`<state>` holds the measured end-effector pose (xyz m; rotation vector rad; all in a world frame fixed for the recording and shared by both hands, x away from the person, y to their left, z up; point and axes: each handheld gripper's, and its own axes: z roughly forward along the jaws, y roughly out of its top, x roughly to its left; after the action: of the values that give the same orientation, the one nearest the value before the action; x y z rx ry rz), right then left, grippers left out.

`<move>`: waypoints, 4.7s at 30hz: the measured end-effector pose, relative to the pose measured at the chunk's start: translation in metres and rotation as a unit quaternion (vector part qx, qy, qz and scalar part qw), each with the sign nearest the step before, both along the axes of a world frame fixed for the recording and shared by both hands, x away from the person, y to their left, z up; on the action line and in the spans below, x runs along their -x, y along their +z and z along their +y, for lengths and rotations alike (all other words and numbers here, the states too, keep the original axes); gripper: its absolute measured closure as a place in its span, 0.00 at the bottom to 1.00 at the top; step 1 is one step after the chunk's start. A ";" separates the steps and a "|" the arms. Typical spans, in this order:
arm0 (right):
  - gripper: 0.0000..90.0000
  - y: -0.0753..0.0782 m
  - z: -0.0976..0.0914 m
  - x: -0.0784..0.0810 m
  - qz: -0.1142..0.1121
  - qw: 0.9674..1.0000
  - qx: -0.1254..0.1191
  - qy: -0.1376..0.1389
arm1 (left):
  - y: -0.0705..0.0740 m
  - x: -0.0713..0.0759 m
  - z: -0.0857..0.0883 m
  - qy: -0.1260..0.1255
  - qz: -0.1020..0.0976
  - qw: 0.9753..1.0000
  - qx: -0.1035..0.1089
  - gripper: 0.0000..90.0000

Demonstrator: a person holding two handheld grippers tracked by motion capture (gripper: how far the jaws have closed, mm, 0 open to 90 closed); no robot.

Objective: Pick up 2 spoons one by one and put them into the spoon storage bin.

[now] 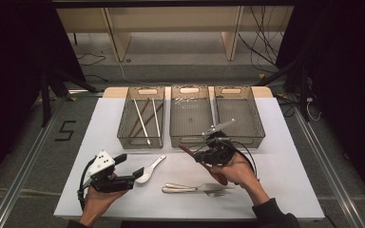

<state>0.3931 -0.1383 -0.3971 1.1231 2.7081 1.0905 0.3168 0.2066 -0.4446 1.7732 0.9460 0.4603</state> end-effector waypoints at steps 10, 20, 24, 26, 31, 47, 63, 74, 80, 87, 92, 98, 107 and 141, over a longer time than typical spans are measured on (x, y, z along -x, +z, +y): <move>0.95 0.016 0.000 -0.016 -0.014 1.000 -0.017 -0.017 | 0.000 0.000 0.000 0.001 0.001 1.000 0.002 0.18; 0.95 0.025 0.003 -0.029 -0.021 0.999 -0.019 -0.024 | 0.000 0.000 0.000 0.002 0.000 1.000 0.005 0.18; 0.95 0.026 0.005 -0.033 -0.021 0.999 -0.019 -0.025 | 0.000 0.000 0.000 0.001 0.000 1.000 0.001 0.18; 0.95 0.027 0.005 -0.035 -0.022 0.999 -0.019 -0.026 | 0.000 0.000 0.000 0.002 0.000 1.000 0.004 0.18; 0.95 0.031 0.006 -0.040 -0.025 0.999 -0.022 -0.032 | 0.000 0.000 0.000 0.000 0.001 1.000 0.001 0.18; 0.95 0.039 0.009 -0.071 -0.025 0.997 -0.046 -0.062 | 0.000 0.000 0.001 0.001 -0.001 1.000 0.004 0.18; 0.95 0.040 0.003 -0.110 -0.021 0.988 -0.095 -0.118 | 0.000 0.000 0.001 0.001 -0.001 1.000 0.006 0.18; 0.95 0.035 -0.004 -0.129 -0.022 0.978 -0.124 -0.166 | 0.000 0.000 0.001 0.000 -0.001 1.000 0.007 0.18; 0.95 0.032 -0.002 -0.136 -0.024 0.978 -0.114 -0.172 | 0.001 0.000 0.001 0.000 -0.001 1.000 0.006 0.18; 0.95 0.033 0.003 -0.142 -0.043 0.975 -0.118 -0.182 | 0.001 0.001 0.001 -0.001 -0.002 1.000 0.006 0.18; 0.95 0.029 0.005 -0.146 -0.044 0.974 -0.114 -0.191 | 0.001 0.001 0.001 -0.001 -0.002 1.000 0.006 0.18; 0.95 0.023 0.008 -0.149 -0.051 0.975 -0.094 -0.193 | 0.001 0.001 0.001 -0.002 -0.002 1.000 0.006 0.18; 0.95 0.018 0.011 -0.150 -0.058 0.977 -0.083 -0.189 | 0.001 0.001 0.001 -0.001 -0.003 1.000 0.006 0.18; 0.89 0.007 0.011 -0.154 -0.072 0.975 -0.049 -0.204 | 0.001 0.001 0.001 -0.001 -0.003 1.000 0.006 0.18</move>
<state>0.5473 -0.1269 -0.3904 1.4639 2.1982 1.1886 0.3153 0.2077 -0.4434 1.7609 0.9409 0.4582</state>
